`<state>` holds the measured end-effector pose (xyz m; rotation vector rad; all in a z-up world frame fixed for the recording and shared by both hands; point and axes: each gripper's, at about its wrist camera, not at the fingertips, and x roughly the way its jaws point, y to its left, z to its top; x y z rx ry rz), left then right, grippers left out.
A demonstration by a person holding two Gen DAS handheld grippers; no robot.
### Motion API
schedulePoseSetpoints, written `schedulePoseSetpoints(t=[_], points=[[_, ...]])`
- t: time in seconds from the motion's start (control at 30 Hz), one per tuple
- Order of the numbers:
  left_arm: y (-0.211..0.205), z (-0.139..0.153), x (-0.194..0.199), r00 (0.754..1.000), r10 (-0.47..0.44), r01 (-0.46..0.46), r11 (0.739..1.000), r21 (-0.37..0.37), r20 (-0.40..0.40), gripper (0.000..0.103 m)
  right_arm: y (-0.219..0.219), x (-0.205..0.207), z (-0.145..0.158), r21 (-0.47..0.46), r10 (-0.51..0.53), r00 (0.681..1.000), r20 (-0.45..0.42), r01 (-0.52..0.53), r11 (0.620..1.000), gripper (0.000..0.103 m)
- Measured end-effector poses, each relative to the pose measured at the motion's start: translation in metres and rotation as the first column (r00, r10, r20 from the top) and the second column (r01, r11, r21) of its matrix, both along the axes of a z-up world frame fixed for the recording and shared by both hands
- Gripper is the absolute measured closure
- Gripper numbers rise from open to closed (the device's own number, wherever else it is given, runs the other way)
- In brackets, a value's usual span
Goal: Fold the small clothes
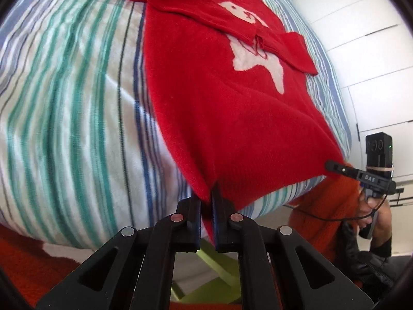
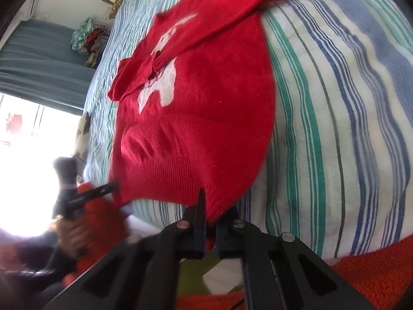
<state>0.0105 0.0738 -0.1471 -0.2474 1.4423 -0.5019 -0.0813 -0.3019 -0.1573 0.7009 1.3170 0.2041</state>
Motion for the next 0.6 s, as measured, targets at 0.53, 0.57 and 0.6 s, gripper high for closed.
schedulePoseSetpoints(t=[0.53,0.57,0.6], points=[[-0.025,-0.041,-0.008,0.997,-0.08,0.076,0.941,0.33,-0.003,0.098,0.013,-0.002,-0.058,-0.094,0.034,0.971,-0.237,-0.058,0.994,0.099],[-0.025,-0.041,-0.008,0.997,-0.078,0.074,0.94,0.334,-0.002,0.097,0.012,-0.001,-0.06,-0.09,0.028,0.97,-0.241,-0.052,0.995,0.099],[-0.024,-0.041,-0.007,0.997,-0.075,0.071,0.939,0.336,-0.001,0.096,0.011,-0.001,-0.062,-0.086,0.023,0.97,-0.244,-0.045,0.995,0.099]])
